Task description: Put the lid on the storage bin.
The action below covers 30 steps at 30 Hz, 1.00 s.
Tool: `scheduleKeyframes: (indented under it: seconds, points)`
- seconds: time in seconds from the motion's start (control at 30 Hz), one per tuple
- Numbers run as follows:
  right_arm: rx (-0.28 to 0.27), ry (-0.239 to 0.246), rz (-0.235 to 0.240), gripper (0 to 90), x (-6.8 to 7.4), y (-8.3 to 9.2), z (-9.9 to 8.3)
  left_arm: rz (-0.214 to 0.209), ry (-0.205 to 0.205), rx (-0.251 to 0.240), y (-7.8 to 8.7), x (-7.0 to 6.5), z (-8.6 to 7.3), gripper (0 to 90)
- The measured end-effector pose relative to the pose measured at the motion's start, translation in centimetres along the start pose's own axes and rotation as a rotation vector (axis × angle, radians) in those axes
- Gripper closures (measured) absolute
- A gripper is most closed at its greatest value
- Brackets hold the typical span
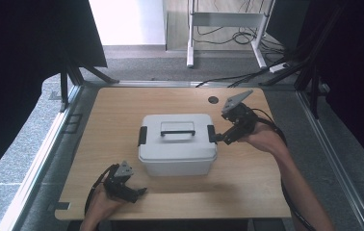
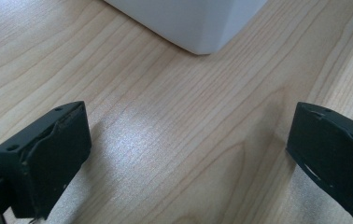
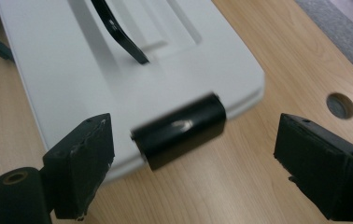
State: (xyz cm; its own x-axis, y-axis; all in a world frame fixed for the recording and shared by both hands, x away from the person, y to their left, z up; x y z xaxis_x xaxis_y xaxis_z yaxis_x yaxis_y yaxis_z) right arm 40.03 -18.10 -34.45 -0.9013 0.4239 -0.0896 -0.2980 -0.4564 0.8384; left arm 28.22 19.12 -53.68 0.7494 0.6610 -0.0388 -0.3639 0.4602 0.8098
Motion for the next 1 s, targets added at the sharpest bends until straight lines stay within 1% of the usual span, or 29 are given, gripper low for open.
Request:
scheduleKeyframes:
  seconds: [0.2,0.27,0.53,0.7,0.77,0.83,0.93,1.0]
  points:
    - [-0.022,-0.077,-0.042,9.4,-0.9,1.1,-3.1,0.001,0.002,0.000,0.0,0.0,0.0,0.0]
    - [-0.026,-0.093,-0.056,8.6,-1.0,1.4,-4.0,0.001,0.002,0.000,0.0,0.0,0.0,0.0]
    - [-0.056,-0.159,-0.106,5.4,-0.9,2.0,-7.7,0.003,0.004,0.001,0.0,0.0,0.0,0.0]
    - [-0.067,-0.195,-0.123,5.3,-0.5,1.5,-9.4,0.003,0.004,0.001,0.0,0.0,0.0,0.0]
    - [-0.069,-0.204,-0.136,5.3,-0.3,1.2,-10.0,0.005,0.005,0.001,0.0,0.0,0.0,0.0]
    - [-0.080,-0.215,-0.133,5.3,-0.1,0.7,-10.5,0.005,0.005,0.001,0.0,0.0,0.0,0.0]
    - [-0.082,-0.227,-0.142,5.4,0.5,-0.1,-11.3,0.005,0.002,0.003,0.0,0.1,0.0,0.0]
    - [-0.079,-0.232,-0.143,5.5,0.9,-1.1,-11.9,0.005,0.002,0.003,0.0,0.1,0.0,0.0]
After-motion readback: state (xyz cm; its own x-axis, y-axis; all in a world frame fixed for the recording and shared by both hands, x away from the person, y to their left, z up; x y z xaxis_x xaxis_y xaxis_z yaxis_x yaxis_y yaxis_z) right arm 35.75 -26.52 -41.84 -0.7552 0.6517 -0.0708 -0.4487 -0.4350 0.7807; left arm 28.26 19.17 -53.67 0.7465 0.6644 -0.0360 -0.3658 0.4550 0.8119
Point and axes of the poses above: each handheld gripper's, and its own axes: y roughly backward along the jaws, z roughly out of its top, x roughly to its left, the point moved 2 cm from there along -y, roughly forward along the jaws, and after that the axes turned 6 degrees about x, right-handed, at the moved point
